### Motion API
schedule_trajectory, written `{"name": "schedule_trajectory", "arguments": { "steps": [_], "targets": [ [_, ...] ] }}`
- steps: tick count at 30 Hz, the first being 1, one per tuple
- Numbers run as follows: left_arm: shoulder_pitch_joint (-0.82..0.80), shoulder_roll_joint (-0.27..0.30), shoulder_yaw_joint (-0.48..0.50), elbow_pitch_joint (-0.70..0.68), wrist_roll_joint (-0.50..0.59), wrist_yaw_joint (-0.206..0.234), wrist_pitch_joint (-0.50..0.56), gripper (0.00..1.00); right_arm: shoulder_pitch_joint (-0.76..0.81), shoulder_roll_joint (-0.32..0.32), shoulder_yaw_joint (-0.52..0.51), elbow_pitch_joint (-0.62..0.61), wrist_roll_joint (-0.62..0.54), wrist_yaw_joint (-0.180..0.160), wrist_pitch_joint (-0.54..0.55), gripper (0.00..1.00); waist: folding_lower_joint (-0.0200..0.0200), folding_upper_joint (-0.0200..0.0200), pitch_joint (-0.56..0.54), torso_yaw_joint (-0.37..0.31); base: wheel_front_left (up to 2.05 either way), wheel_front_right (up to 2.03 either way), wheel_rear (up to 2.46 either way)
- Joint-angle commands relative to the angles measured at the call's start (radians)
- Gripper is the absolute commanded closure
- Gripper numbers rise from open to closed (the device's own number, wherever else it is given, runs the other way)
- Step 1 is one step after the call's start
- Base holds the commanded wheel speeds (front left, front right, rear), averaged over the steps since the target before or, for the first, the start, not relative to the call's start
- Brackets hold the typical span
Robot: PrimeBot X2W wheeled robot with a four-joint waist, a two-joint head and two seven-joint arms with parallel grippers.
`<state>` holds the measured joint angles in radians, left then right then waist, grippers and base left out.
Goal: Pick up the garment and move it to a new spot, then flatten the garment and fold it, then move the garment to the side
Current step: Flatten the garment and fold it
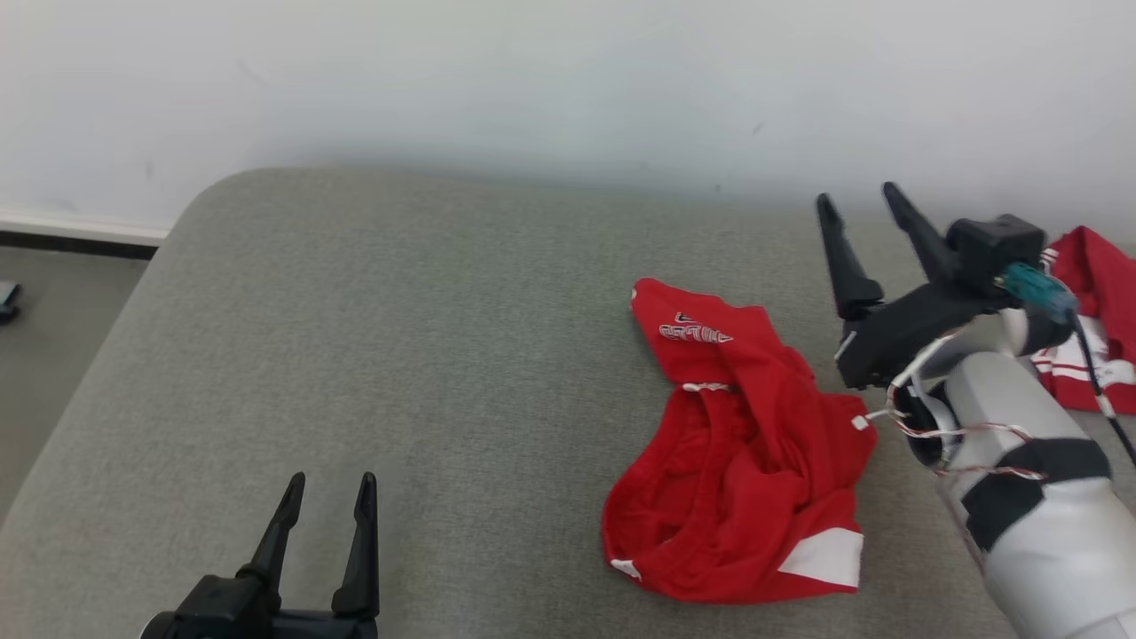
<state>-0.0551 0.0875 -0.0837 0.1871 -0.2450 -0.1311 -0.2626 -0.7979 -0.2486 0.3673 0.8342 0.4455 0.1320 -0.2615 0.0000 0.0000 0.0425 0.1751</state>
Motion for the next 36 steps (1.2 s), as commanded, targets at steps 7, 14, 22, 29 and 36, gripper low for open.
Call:
{"name": "schedule_trajectory", "arguments": {
  "steps": [7, 14, 22, 29, 36],
  "targets": [
    [0.013, 0.013, 0.01, -0.014, 0.013, 0.001, -0.003, 0.0, 0.226, -0.037, -0.156, -0.266, -0.067, -0.003, -0.004, 0.0, 0.0, 0.0, -0.006, -0.093, 0.0, 0.0, 0.0],
    [0.023, 0.013, 0.018, -0.021, 0.023, 0.001, -0.003, 0.0, 0.411, -0.014, -0.257, -0.442, -0.096, -0.003, -0.004, 0.0, 0.0, 0.0, -0.01, -0.136, 0.0, 0.0, 0.0],
    [0.031, 0.009, 0.027, -0.021, 0.034, 0.001, -0.003, 0.0, 0.642, 0.015, -0.371, -0.62, -0.105, -0.003, -0.005, 0.0, 0.0, 0.0, -0.022, -0.163, 0.0, 0.0, 0.0],
    [0.046, 0.013, 0.04, -0.027, 0.037, 0.001, -0.003, 0.0, 0.796, 0.079, -0.428, -0.723, -0.129, -0.003, -0.005, 0.0, 0.0, 0.0, -0.026, -0.177, 0.0, 0.0, 0.0],
    [0.05, 0.024, 0.028, -0.021, 0.05, 0.001, -0.003, 0.0, 0.837, 0.109, -0.427, -0.738, -0.14, -0.003, -0.005, 0.0, 0.0, 0.0, -0.028, -0.186, 0.0, 0.0, 0.0]
  ]
}}
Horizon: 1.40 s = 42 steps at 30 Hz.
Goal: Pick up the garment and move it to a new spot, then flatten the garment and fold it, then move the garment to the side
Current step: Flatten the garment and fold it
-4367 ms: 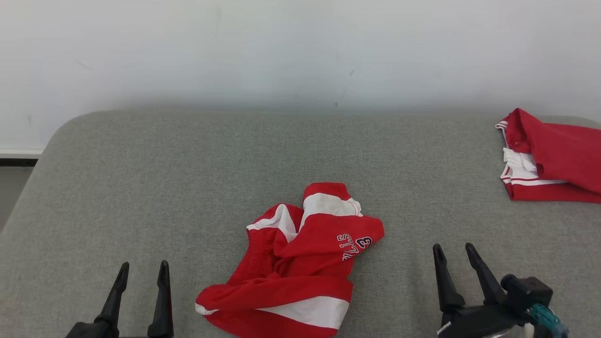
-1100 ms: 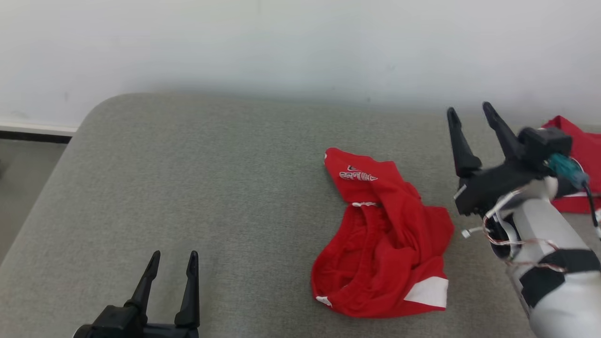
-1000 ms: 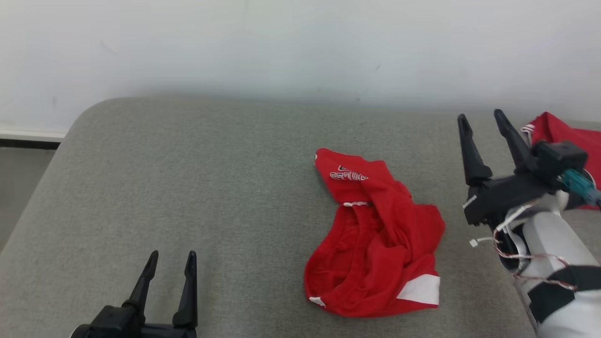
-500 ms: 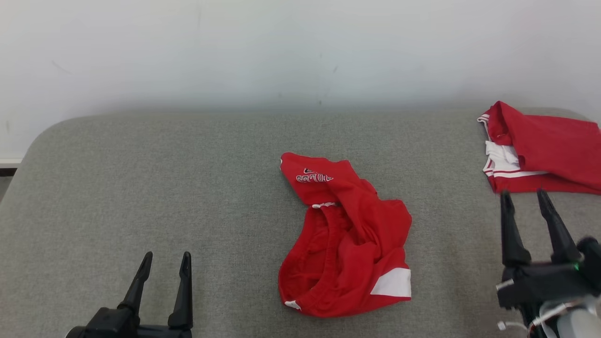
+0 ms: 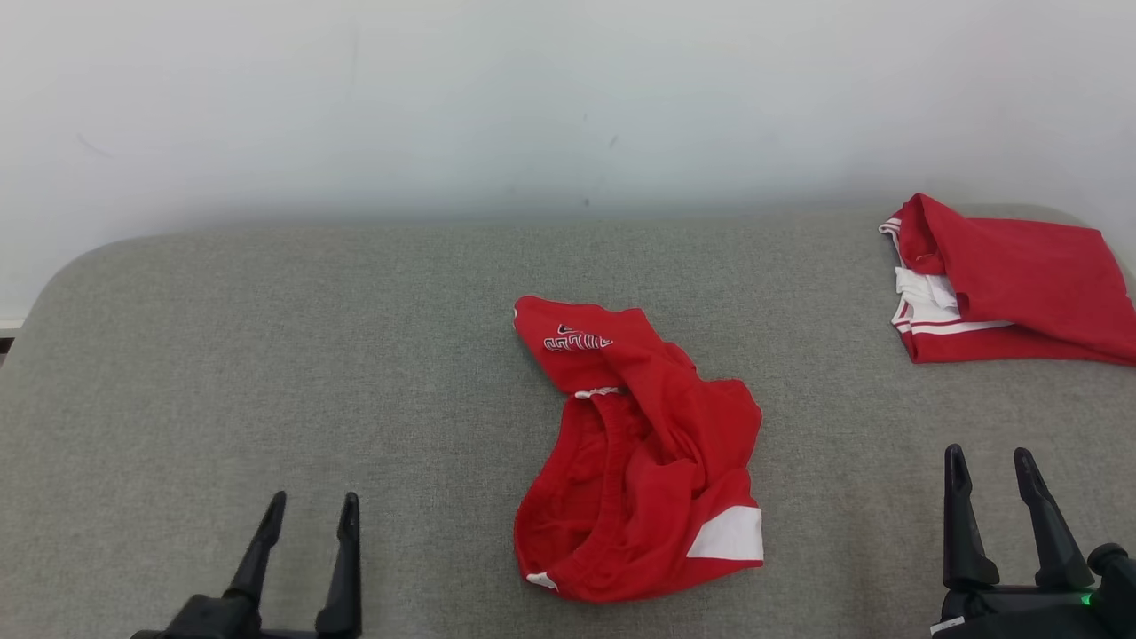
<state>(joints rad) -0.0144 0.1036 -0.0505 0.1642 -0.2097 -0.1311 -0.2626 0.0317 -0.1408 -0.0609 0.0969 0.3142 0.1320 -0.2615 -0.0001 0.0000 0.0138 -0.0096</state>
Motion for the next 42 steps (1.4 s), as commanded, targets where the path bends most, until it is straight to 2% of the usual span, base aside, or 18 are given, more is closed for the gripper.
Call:
{"name": "schedule_trajectory", "arguments": {
  "steps": [1, 5, 17, 25, 30, 31, 32, 33, 37, 42],
  "targets": [
    [0.003, 0.012, -0.019, 0.005, 0.013, 0.001, -0.003, 0.0, 0.006, 0.002, 0.004, -0.001, -0.008, -0.003, -0.005, 0.0, 0.0001, 0.0, 0.002, -0.002, 0.0, 0.0, 0.0],
    [-0.042, 0.059, -0.131, 0.028, 0.001, 0.001, -0.003, 0.0, -0.008, -0.002, 0.014, 0.002, -0.008, -0.003, -0.005, 0.0, 0.0001, 0.0, 0.01, -0.005, 0.0, 0.0, 0.0],
    [-0.209, 0.215, -0.567, 0.152, -0.127, 0.002, 0.006, 0.0, -0.039, -0.019, 0.035, 0.015, 0.01, -0.003, -0.005, 0.0, 0.0001, 0.0, 0.048, -0.054, 0.0, 0.0, 0.0],
    [-0.283, 0.276, -0.737, 0.21, -0.228, 0.002, 0.027, 0.0, -0.049, -0.014, 0.037, 0.018, 0.015, -0.003, -0.005, 0.0, 0.0001, 0.0, 0.071, -0.094, 0.0, 0.0, 0.0],
    [-0.334, 0.292, -0.824, 0.261, -0.288, 0.002, 0.032, 0.0, -0.058, -0.011, 0.038, 0.02, 0.018, -0.003, -0.005, 0.0, 0.0001, 0.0, 0.085, -0.12, 0.0, 0.0, 0.0],
    [-0.345, 0.288, -0.833, 0.27, -0.306, 0.002, 0.03, 0.41, -0.058, -0.011, 0.035, 0.02, 0.018, -0.003, -0.005, 0.0, 0.0001, 0.0, 0.087, -0.122, 0.0, 0.0, 0.0],
    [-0.355, 0.286, -0.843, 0.28, -0.318, 0.002, 0.028, 0.61, -0.059, -0.012, 0.034, 0.02, 0.019, -0.003, -0.005, 0.0, 0.0001, 0.0, 0.088, -0.124, 0.0, 0.0, 0.0],
    [-0.365, 0.286, -0.852, 0.289, -0.326, 0.002, 0.026, 1.0, -0.059, -0.012, 0.032, 0.02, 0.019, -0.003, -0.005, 0.0, 0.0001, 0.0, 0.089, -0.125, 0.0, 0.0, 0.0],
    [-0.391, 0.283, -0.858, 0.321, -0.375, 0.002, 0.016, 1.0, -0.048, -0.01, 0.014, 0.022, 0.018, -0.003, -0.005, 0.0, 0.0001, 0.0, 0.086, -0.112, 0.0, 0.0, 0.0],
    [-0.389, 0.283, -0.781, 0.316, -0.411, 0.009, -0.002, 1.0, -0.04, -0.006, 0.008, 0.024, 0.012, -0.003, -0.005, 0.0, 0.0001, 0.0, 0.069, -0.073, 0.0, 0.0, 0.0]
  ]
}}
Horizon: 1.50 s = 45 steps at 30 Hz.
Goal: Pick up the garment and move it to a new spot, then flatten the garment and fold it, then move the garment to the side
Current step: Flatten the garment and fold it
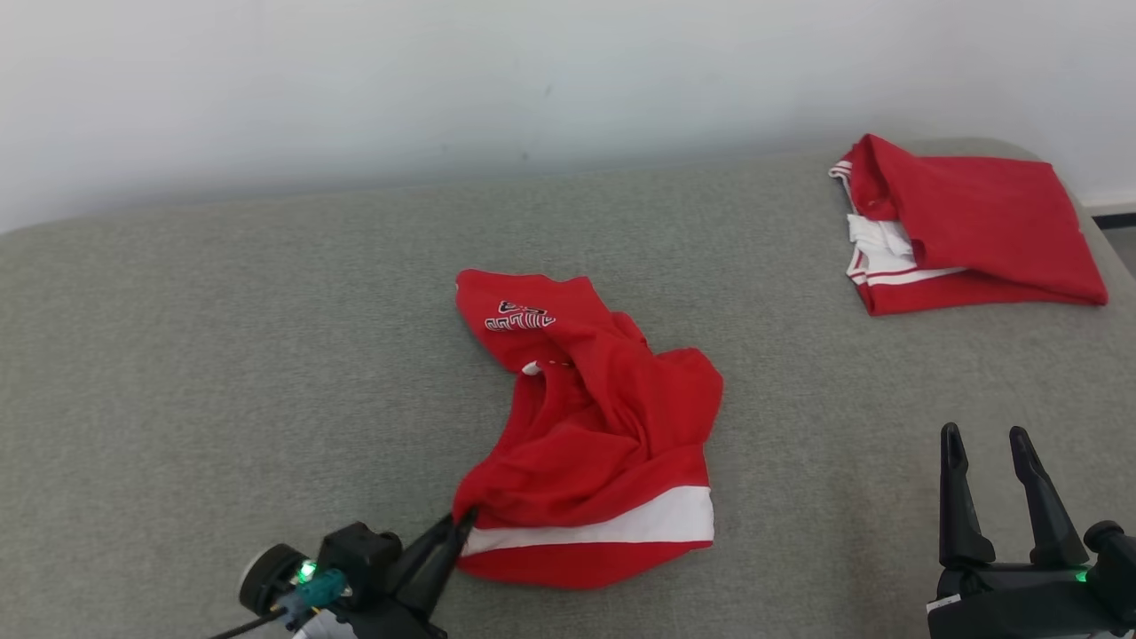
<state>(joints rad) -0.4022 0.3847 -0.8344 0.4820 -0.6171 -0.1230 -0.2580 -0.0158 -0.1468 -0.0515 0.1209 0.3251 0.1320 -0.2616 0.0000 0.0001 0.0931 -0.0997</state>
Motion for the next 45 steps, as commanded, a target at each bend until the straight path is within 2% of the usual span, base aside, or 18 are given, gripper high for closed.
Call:
{"name": "schedule_trajectory", "arguments": {
  "steps": [1, 7, 8, 12, 17, 19, 25, 36, 45],
  "targets": [
    [0.008, 0.006, 0.021, -0.011, -0.007, 0.007, -0.007, 1.0, 0.009, 0.0, 0.001, 0.001, 0.001, -0.003, -0.005, 0.0, 0.0, -0.0001, -0.014, 0.027, 0.0, 0.0, 0.0],
    [0.103, 0.023, 0.161, -0.114, 0.003, 0.052, -0.007, 1.0, 0.011, -0.002, 0.001, 0.011, -0.002, -0.003, -0.005, 0.0, 0.0, -0.0001, -0.025, 0.085, 0.0, 0.0, 0.0],
    [0.149, 0.018, 0.209, -0.139, -0.008, 0.061, -0.007, 1.0, 0.007, -0.002, 0.001, 0.016, -0.004, -0.003, -0.005, 0.0, 0.0, -0.0001, -0.026, 0.098, 0.0, 0.0, 0.0],
    [0.244, -0.001, 0.279, -0.151, -0.008, 0.066, -0.007, 1.0, -0.002, -0.004, 0.004, 0.029, -0.007, -0.003, -0.005, 0.0, 0.0, -0.0001, -0.028, 0.11, 0.0, 0.0, 0.0],
    [0.305, -0.039, 0.347, -0.11, 0.023, 0.048, -0.007, 1.0, -0.002, -0.009, 0.006, 0.047, -0.01, -0.003, -0.005, 0.0, 0.0, -0.0001, -0.034, 0.118, 0.0, 0.0, 0.0],
    [0.311, -0.058, 0.385, -0.113, 0.049, 0.047, -0.007, 0.0, -0.002, -0.011, 0.006, 0.052, -0.009, -0.003, -0.005, 0.0, 0.0, -0.0001, -0.038, 0.12, 0.0, 0.0, 0.0],
    [0.326, -0.104, 0.499, -0.176, 0.127, 0.037, -0.007, 0.0, 0.004, -0.013, 0.004, 0.058, -0.01, -0.003, -0.005, 0.0, 0.0, -0.0001, -0.051, 0.122, 0.0, 0.0, 0.0],
    [0.417, -0.227, 0.771, -0.412, 0.311, 0.033, -0.007, 0.0, 0.025, -0.007, -0.001, 0.063, -0.001, -0.003, -0.005, 0.0, 0.0, -0.0001, -0.078, 0.119, 0.0, 0.0, 0.0],
    [0.457, -0.266, 0.86, -0.405, 0.392, 0.01, -0.007, 0.0, 0.043, -0.001, 0.009, 0.097, 0.015, -0.003, -0.005, 0.0, 0.0, -0.0001, -0.078, 0.124, 0.0, 0.0, 0.0]
  ]
}}
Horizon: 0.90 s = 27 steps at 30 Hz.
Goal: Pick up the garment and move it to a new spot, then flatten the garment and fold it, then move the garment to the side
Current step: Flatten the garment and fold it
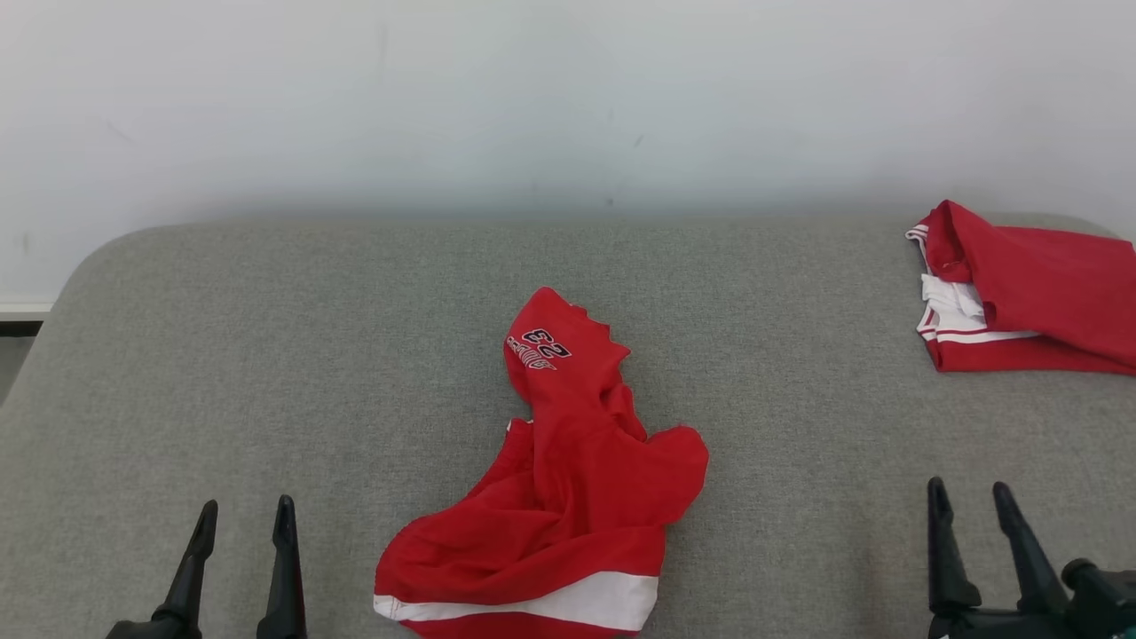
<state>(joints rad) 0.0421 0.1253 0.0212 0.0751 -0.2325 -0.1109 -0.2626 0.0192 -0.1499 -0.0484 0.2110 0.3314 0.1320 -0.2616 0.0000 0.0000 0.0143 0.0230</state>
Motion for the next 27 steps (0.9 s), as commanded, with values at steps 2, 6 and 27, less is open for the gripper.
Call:
{"name": "schedule_trajectory", "arguments": {
  "steps": [2, 6, 27],
  "targets": [
    [0.008, -0.012, 0.01, 0.006, 0.016, -0.007, -0.003, 0.0, 0.005, -0.001, 0.026, 0.025, 0.015, -0.003, -0.005, 0.0, 0.0, 0.0, 0.003, 0.007, 0.0, 0.0, 0.0],
    [-0.013, -0.023, 0.008, 0.013, 0.031, -0.012, -0.003, 0.0, -0.022, -0.007, 0.109, 0.076, 0.025, -0.003, -0.005, 0.0, 0.0, 0.0, 0.012, 0.024, 0.0, 0.0, 0.0],
    [-0.047, -0.044, -0.029, 0.029, 0.028, -0.019, -0.003, 0.0, -0.281, 0.06, 0.511, 0.505, 0.136, -0.003, -0.002, 0.0, 0.0, 0.0, 0.047, 0.13, 0.0, 0.0, 0.0]
  ]
}}
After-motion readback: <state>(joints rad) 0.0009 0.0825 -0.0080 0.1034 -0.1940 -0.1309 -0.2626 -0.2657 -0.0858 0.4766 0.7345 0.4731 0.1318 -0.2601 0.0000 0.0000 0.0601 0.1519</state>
